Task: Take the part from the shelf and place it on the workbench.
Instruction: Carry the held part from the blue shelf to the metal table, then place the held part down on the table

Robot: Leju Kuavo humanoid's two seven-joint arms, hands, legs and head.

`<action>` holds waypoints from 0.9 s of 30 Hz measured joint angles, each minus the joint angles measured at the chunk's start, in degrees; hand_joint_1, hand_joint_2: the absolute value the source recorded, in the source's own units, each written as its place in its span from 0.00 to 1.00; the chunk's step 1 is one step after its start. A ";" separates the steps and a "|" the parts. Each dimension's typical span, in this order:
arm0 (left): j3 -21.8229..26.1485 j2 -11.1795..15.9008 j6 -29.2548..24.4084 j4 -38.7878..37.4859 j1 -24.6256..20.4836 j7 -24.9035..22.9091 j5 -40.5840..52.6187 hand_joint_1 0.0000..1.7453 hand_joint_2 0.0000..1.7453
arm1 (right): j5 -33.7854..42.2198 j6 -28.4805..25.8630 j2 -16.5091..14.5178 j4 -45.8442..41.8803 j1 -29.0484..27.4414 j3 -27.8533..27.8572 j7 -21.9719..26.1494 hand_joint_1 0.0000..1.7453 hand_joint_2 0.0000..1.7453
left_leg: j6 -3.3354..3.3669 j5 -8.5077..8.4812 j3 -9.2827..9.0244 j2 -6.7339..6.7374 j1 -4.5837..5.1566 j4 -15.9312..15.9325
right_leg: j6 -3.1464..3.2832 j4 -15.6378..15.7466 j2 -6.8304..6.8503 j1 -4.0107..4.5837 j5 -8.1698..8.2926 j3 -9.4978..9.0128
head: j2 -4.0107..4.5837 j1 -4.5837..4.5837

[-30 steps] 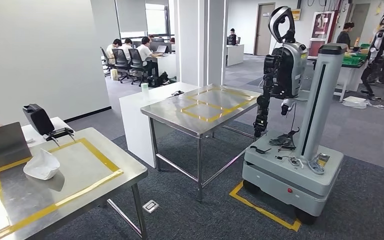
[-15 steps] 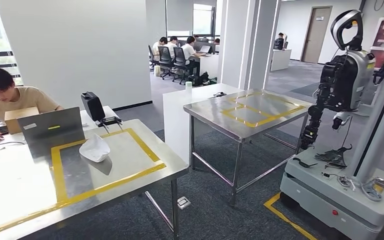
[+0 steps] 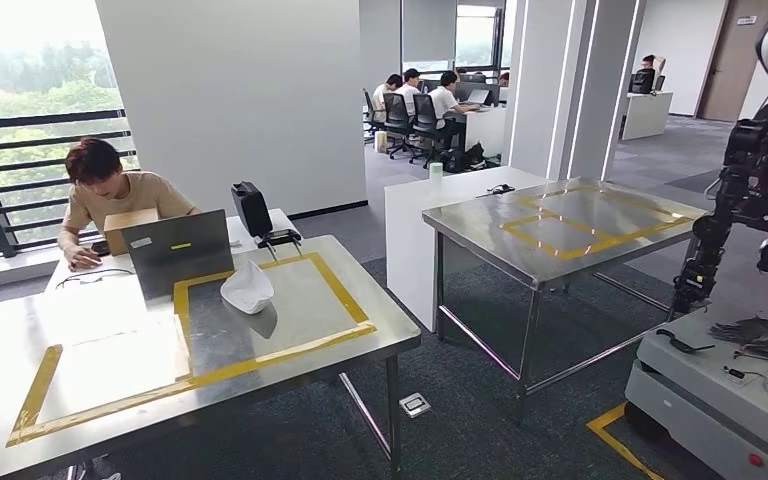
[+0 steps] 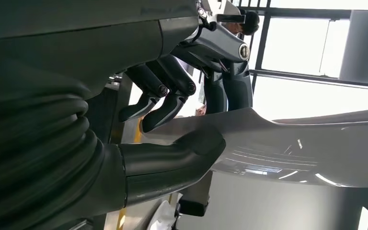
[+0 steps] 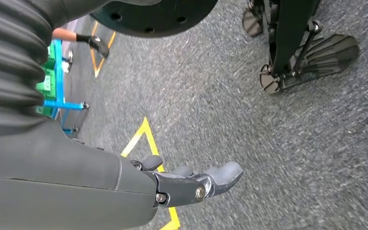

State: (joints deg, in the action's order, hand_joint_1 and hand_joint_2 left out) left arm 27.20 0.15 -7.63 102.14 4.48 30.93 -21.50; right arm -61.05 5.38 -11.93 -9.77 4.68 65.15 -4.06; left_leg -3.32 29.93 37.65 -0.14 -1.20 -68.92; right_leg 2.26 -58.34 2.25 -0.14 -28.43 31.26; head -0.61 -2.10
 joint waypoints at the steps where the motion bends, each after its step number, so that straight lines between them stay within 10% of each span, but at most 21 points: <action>1: 0.01 0.08 0.10 -0.38 -0.14 -0.05 -0.26 1.00 1.00 | 0.19 -0.40 -0.12 0.00 0.04 0.25 0.11 0.00 1.00 | 0.19 -1.19 -2.28 0.31 0.07 3.93 | -0.13 -0.15 0.24 0.05 -0.07 0.03 | 0.00 -0.01; 4: 0.03 0.21 0.32 -1.29 -0.58 0.09 -0.62 1.00 1.00 | 0.19 -1.66 -0.35 0.00 0.13 0.72 0.96 0.00 1.00 | 1.28 -2.15 -5.55 0.85 0.42 10.03 | -0.59 -0.60 0.60 0.47 -0.22 0.37 | 0.00 0.07; 7: 0.04 0.16 0.43 -2.02 -0.80 0.11 -0.62 1.00 1.00 | 0.19 -2.02 -0.33 0.00 0.18 0.84 0.50 0.00 1.00 | 1.61 -2.47 -5.51 0.72 0.45 10.27 | -0.03 -0.48 0.53 0.68 -0.03 0.48 | 0.00 0.15; 17: 0.04 0.13 0.46 -3.32 -1.45 0.42 -0.62 1.00 1.00 | 0.31 -2.77 -0.33 0.00 0.24 1.07 0.51 0.00 1.00 | 2.37 -2.43 -5.50 0.80 0.72 10.19 | -1.48 0.15 0.45 0.43 0.50 0.25 | 0.00 0.15; 27: 0.04 0.07 0.44 -3.78 -2.33 0.84 -0.56 1.00 1.00 | 1.02 -2.31 -0.33 0.00 0.26 1.44 0.69 0.00 1.00 | 2.31 -2.48 -5.49 0.83 0.70 10.15 | -1.63 0.13 0.45 0.43 0.59 0.28 | 0.00 0.15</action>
State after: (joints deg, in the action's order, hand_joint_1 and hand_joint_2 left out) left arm 27.23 0.22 -7.19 98.36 2.15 31.77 -22.05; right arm -60.03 3.07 -12.26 -9.77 4.95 66.59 -3.37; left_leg -1.01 27.45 32.16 0.68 -0.49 -58.78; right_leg 0.63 -58.21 2.71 0.28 -27.84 31.54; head -0.61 -1.95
